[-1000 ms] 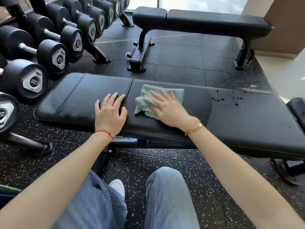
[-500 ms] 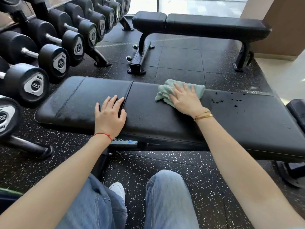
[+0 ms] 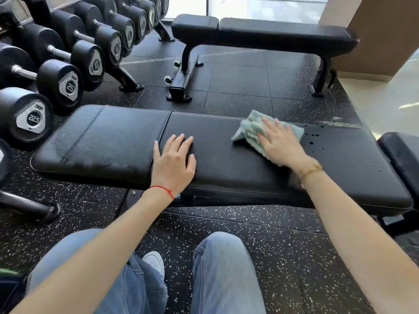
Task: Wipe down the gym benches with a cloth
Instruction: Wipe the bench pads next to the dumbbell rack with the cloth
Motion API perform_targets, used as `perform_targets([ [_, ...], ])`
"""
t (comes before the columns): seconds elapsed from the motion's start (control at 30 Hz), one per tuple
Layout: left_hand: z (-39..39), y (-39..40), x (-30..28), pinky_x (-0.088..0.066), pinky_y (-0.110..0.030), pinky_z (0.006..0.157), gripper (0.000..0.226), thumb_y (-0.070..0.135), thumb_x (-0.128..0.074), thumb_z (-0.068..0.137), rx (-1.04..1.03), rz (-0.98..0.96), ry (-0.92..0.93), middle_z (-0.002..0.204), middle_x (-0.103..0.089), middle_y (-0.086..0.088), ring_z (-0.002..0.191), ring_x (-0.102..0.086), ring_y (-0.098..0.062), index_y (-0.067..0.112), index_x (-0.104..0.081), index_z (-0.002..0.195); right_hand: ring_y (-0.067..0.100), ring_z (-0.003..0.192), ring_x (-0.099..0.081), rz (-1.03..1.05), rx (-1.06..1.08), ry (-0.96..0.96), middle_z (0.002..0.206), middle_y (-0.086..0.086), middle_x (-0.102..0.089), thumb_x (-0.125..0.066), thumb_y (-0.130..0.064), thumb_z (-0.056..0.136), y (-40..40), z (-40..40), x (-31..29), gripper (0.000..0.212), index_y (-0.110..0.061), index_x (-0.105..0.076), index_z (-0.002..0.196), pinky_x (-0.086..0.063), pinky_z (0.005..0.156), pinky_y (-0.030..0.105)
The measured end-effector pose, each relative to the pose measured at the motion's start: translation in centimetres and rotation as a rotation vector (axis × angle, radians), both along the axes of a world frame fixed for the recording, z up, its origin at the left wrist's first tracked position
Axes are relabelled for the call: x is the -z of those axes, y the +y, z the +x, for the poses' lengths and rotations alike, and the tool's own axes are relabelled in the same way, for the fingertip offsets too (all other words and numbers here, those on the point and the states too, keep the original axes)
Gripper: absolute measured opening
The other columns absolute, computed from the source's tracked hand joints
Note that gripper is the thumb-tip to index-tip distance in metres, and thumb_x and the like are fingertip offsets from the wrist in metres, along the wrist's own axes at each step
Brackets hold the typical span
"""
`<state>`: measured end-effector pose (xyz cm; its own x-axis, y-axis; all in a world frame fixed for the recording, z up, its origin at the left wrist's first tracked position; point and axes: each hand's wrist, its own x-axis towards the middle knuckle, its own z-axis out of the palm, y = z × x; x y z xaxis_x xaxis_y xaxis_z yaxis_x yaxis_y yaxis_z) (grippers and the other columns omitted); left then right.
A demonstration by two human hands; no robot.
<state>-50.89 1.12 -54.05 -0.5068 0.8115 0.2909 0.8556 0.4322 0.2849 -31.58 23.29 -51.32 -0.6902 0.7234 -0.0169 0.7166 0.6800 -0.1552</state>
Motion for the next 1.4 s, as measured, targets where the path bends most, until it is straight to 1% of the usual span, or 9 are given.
perform_targets([
  [0.13,-0.1,-0.1,0.1,-0.009,-0.053,0.121,0.055,0.038,-0.035,0.092,-0.009,0.003,0.020,0.153,-0.041,-0.001,0.145,-0.029,-0.018,0.022,-0.044,0.144,0.026,0.151,-0.002,-0.006,0.022,-0.007,0.164,-0.003,-0.009,-0.026,-0.042,0.104,0.4,-2.3,-0.1,0.053,-0.026,-0.019,0.155,0.003,0.121,0.048],
  [0.33,0.1,-0.2,0.5,-0.013,-0.049,0.121,0.055,0.039,-0.032,0.093,-0.012,0.012,0.060,0.152,-0.042,-0.002,0.144,-0.031,-0.019,0.021,-0.046,0.143,0.017,0.151,0.001,0.035,-0.285,0.082,0.162,-0.015,-0.010,-0.022,-0.049,0.102,-9.5,5.7,0.7,0.052,-0.043,-0.016,0.152,0.004,0.122,0.044],
  [0.47,0.3,-0.2,0.6,-0.016,-0.050,0.120,0.056,0.038,-0.031,0.093,-0.011,0.005,0.071,0.151,-0.043,-0.003,0.144,-0.032,-0.021,0.019,-0.046,0.143,0.014,0.151,-0.005,0.015,-0.209,0.110,0.162,-0.014,-0.012,-0.022,-0.049,0.101,-7.9,7.8,0.4,0.053,-0.038,-0.019,0.153,0.000,0.123,0.038],
  [0.67,0.5,0.0,0.5,-0.020,-0.050,0.119,0.056,0.035,-0.032,0.092,-0.016,0.000,0.074,0.151,-0.044,-0.006,0.143,-0.034,-0.024,0.017,-0.048,0.142,0.027,0.151,-0.002,-0.012,0.069,-0.044,0.164,-0.003,-0.008,-0.024,-0.041,0.105,1.5,-0.1,-0.7,0.053,-0.027,-0.019,0.155,0.001,0.121,0.047],
  [0.8,0.5,0.0,0.4,-0.019,-0.049,0.119,0.055,0.034,-0.033,0.092,-0.021,-0.007,0.069,0.151,-0.043,-0.005,0.143,-0.033,-0.023,0.017,-0.048,0.142,0.026,0.151,0.001,0.022,-0.162,-0.010,0.164,-0.003,-0.008,-0.025,-0.043,0.104,-3.8,-2.2,0.2,0.052,-0.033,-0.016,0.154,0.007,0.120,0.048],
  [0.97,0.5,-0.1,0.4,-0.018,-0.048,0.120,0.056,0.035,-0.031,0.093,-0.016,-0.028,0.071,0.153,-0.041,-0.005,0.145,-0.031,-0.022,0.018,-0.045,0.144,0.015,0.150,0.000,0.029,-0.402,0.077,0.162,-0.014,-0.012,-0.018,-0.051,0.101,-10.3,3.3,0.6,0.052,-0.042,-0.019,0.152,0.004,0.122,0.042],
  [1.1,0.5,-0.1,0.4,-0.018,-0.048,0.120,0.056,0.034,-0.032,0.092,-0.016,-0.021,0.070,0.152,-0.041,-0.006,0.144,-0.031,-0.023,0.017,-0.046,0.144,0.017,0.151,-0.005,0.011,-0.274,0.095,0.162,-0.011,-0.013,-0.022,-0.047,0.103,-6.0,4.7,0.6,0.050,-0.038,-0.016,0.152,0.000,0.122,0.039],
  [1.23,0.7,-0.1,0.3,-0.019,-0.049,0.119,0.056,0.034,-0.032,0.092,-0.022,-0.024,0.070,0.152,-0.042,-0.006,0.144,-0.032,-0.024,0.016,-0.046,0.143,0.026,0.151,-0.004,0.014,-0.015,-0.016,0.164,-0.003,-0.009,-0.025,-0.040,0.105,0.2,-0.6,-0.3,0.052,-0.028,-0.018,0.154,0.000,0.121,0.046],
  [1.4,0.6,-0.2,0.3,-0.018,-0.049,0.119,0.057,0.034,-0.031,0.092,-0.013,-0.029,0.070,0.152,-0.041,-0.006,0.144,-0.032,-0.024,0.016,-0.046,0.144,0.024,0.151,0.000,0.025,-0.193,0.000,0.164,-0.006,-0.010,-0.026,-0.043,0.104,-4.0,-3.1,0.1,0.052,-0.030,-0.018,0.154,0.005,0.121,0.047],
])
